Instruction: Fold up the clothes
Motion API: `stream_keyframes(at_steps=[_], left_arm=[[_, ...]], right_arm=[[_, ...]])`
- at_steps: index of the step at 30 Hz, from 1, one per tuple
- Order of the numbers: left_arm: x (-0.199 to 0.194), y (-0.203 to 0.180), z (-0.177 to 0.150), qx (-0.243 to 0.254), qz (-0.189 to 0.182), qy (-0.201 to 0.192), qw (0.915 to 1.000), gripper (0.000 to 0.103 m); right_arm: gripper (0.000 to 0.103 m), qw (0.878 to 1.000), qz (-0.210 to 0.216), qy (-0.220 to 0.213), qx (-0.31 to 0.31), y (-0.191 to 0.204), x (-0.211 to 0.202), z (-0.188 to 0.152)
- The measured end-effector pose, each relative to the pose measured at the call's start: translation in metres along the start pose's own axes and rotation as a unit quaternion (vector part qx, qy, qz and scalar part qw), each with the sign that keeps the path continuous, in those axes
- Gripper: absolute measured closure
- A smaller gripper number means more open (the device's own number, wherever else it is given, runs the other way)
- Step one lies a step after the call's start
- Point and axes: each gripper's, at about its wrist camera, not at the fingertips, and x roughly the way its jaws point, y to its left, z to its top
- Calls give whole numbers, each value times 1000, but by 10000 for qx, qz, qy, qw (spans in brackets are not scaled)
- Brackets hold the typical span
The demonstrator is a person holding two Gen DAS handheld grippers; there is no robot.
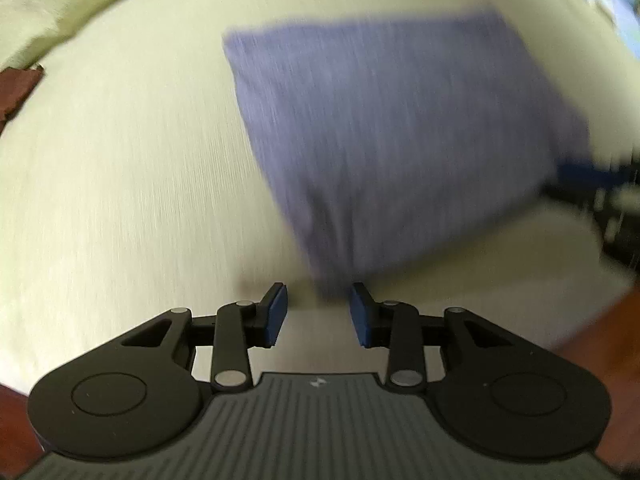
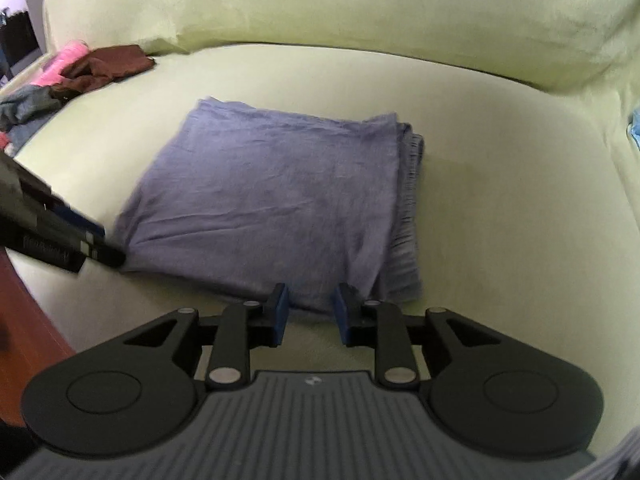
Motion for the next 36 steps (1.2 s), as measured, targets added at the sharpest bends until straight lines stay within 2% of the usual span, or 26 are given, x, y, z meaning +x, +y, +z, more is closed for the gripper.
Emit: stream_keyframes(at_steps=[2, 4, 6, 7, 9, 12, 14, 15, 16, 17, 20, 22, 23, 25, 28, 30, 31, 32, 34, 35, 36], left_arm=[[-14, 8, 3, -63, 50, -225, 9997, 63], [-22, 16, 14, -294, -279, -416, 9983, 61], [-21, 22, 21, -525, -561, -521, 9957, 61], [-19, 25, 25, -712, -714, -508, 9936, 61], [-8, 26, 26, -1185, -961, -405, 9875, 58], [12, 38, 13, -2311, -1163, -358, 9653, 56], [27, 46, 3, -3111, -1416, -484, 9385, 52], [31, 51, -1, -3396, -1579, -571, 9255, 43], [33, 54, -5, -3643, -1776, -691, 9116, 39], [34, 54, -7, -3774, -1902, -804, 9027, 34], [37, 51, -12, -3935, -2206, -1072, 8860, 34], [39, 51, -16, -4023, -2542, -1198, 8713, 52], [42, 51, -17, -4048, -2721, -1166, 8652, 95], [51, 49, -16, -4095, -3012, -977, 8556, 93], [51, 55, -20, -4272, -3052, -1086, 8442, 92], [56, 58, -20, -4361, -3117, -1071, 8374, 92], [56, 59, -19, -4328, -3129, -1055, 8389, 92], [56, 58, -16, -4238, -3107, -1056, 8442, 93], [53, 53, -7, -3868, -2936, -1087, 8674, 94], [52, 52, -8, -3795, -2904, -1094, 8716, 95], [51, 52, -8, -3694, -2857, -1092, 8775, 95]], right_arm=[[82, 9997, -9, -158, 187, 3, -7, 7], [82, 9991, 42, -152, 406, 8, -11, 16], [81, 9968, 115, 32, 785, 9, -5, 16], [80, 9935, 198, 123, 1112, 5, -1, 14], [75, 9786, 453, 198, 1995, -3, 2, 6], [73, 9598, 618, 269, 2724, -6, -2, -8], [73, 9603, 614, 324, 2703, -4, -2, -12], [72, 9615, 625, 335, 2654, -4, -1, -13], [72, 9630, 625, 343, 2600, -5, -2, -15], [71, 9638, 605, 345, 2575, -7, -2, -16], [69, 9621, 544, 289, 2655, -24, -7, -19], [67, 9595, 535, 232, 2755, -39, -7, -19], [66, 9582, 522, 206, 2807, -45, -7, -20], [65, 9565, 503, 196, 2868, -53, -5, -20], [64, 9519, 563, 185, 3005, -61, -3, -21], [63, 9443, 658, 179, 3218, -64, 0, -23], [62, 9404, 689, 170, 3325, -64, 1, -24], [61, 9384, 680, 149, 3386, -64, 2, -24], [57, 9356, 625, 44, 3475, -63, 2, -25], [49, 9327, 597, -19, 3556, -62, 4, -24], [46, 9282, 568, -84, 3675, -61, 7, -23]])
